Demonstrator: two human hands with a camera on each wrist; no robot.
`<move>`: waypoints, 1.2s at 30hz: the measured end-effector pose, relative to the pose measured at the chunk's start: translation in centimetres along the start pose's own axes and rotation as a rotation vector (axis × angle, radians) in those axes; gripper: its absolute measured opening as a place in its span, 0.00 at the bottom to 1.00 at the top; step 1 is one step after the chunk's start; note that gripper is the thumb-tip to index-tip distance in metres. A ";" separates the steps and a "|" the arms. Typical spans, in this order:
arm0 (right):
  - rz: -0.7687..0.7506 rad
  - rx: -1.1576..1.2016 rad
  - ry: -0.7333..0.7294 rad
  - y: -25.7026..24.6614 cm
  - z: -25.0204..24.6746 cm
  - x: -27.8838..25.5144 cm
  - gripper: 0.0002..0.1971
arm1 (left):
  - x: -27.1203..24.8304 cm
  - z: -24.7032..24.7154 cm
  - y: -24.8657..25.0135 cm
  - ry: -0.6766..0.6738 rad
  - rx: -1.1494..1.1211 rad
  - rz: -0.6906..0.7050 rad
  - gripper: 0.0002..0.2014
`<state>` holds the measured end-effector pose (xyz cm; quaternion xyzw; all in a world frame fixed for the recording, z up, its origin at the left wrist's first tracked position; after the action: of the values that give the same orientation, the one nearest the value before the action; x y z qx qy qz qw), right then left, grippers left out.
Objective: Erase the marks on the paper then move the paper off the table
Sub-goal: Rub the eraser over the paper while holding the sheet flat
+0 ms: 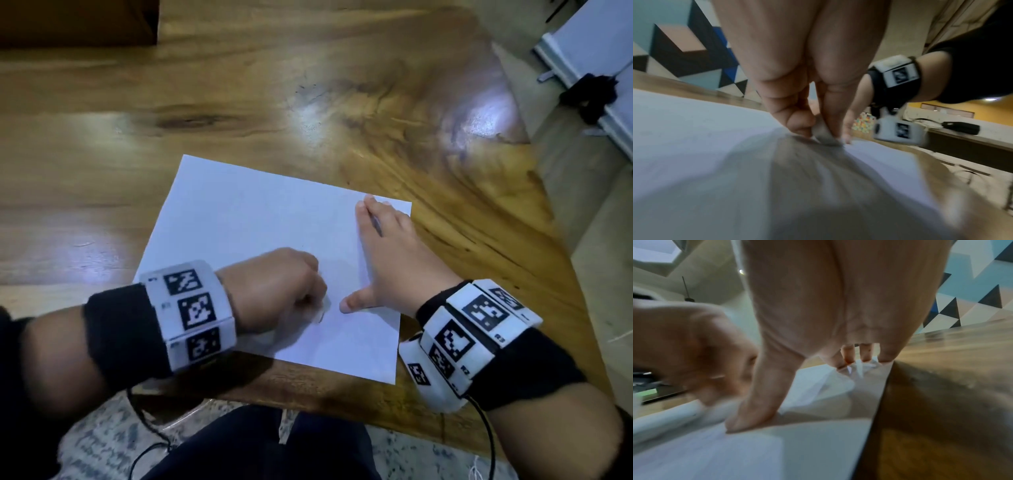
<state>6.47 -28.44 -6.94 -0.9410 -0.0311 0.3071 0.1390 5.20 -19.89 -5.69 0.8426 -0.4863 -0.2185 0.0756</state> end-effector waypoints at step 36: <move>-0.013 -0.056 -0.037 1.4 0.6 -1.1 0.70 | -1.4 0.3 -2.7 0.012 -0.337 -0.243 0.08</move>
<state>5.18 -29.76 -7.14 -0.9384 -0.0485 0.3225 0.1141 6.66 -17.31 -6.45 0.8718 -0.3373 -0.2992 0.1914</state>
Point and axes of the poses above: each hand's wrist, its own x-axis towards the middle knuckle, its own z-axis out of the palm, y = z × x, the point moved 9 cm from there along x, towards the middle knuckle, and after that the axes turned 4 degrees about x, right-handed, at the moved point
